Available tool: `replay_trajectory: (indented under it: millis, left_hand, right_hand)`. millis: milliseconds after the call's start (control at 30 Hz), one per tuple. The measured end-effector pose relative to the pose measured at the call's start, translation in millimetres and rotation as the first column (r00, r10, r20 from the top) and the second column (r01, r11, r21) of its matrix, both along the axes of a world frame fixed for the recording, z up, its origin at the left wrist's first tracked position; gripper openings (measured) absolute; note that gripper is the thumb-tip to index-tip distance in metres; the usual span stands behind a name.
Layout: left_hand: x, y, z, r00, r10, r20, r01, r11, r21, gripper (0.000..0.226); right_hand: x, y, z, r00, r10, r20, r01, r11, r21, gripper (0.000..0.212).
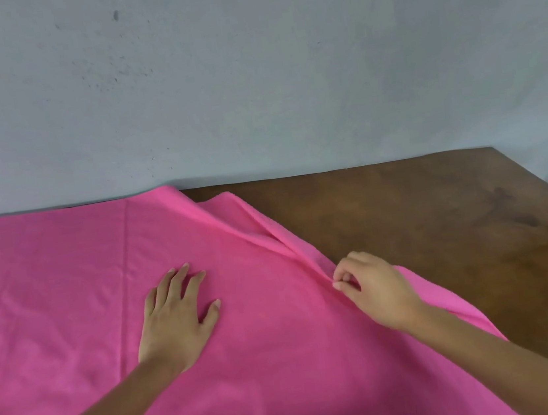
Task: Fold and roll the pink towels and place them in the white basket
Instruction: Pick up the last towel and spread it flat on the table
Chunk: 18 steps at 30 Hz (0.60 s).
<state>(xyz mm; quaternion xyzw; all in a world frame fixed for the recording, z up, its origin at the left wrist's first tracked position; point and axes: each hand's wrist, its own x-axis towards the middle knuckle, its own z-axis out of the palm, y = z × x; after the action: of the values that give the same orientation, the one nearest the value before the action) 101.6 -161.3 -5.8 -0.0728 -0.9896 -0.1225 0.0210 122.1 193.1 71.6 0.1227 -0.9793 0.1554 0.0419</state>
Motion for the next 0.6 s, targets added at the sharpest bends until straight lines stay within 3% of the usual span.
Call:
replay_trajectory:
  millis: [100,233,300,400,467,600]
  left_hand:
    - [0,0,0,1.0,0.003,-0.004,-0.003,1.0,-0.005,0.074]
    - [0,0,0,1.0,0.005,-0.007,-0.006,1.0,-0.01,0.074]
    - [0,0,0,1.0,0.002,-0.011,-0.003,1.0,-0.012,0.073]
    - [0,0,0,1.0,0.002,-0.015,-0.002,1.0,-0.013,0.073]
    - [0,-1,0,1.0,0.002,-0.02,-0.002,1.0,-0.01,0.074]
    - [0,0,1,1.0,-0.002,-0.025,0.002,1.0,-0.007,0.075]
  right_hand:
    - [5,1,-6,0.992,0.018,0.125,-0.008,0.997,-0.081,0.009]
    - [-15,17,2,0.985,-0.143,0.092,0.161,0.955,-0.248,0.014]
    - [-28,31,7,0.958,-0.252,0.138,0.266,0.959,-0.095,0.006]
    - [-45,48,12,0.791,-0.47,0.391,0.412,0.882,0.228,0.042]
    - [-51,56,13,0.682,-0.533,0.501,0.455,0.845,0.28,0.055]
    - [-51,65,19,0.637,-0.534,0.556,0.518,0.831,0.205,0.054]
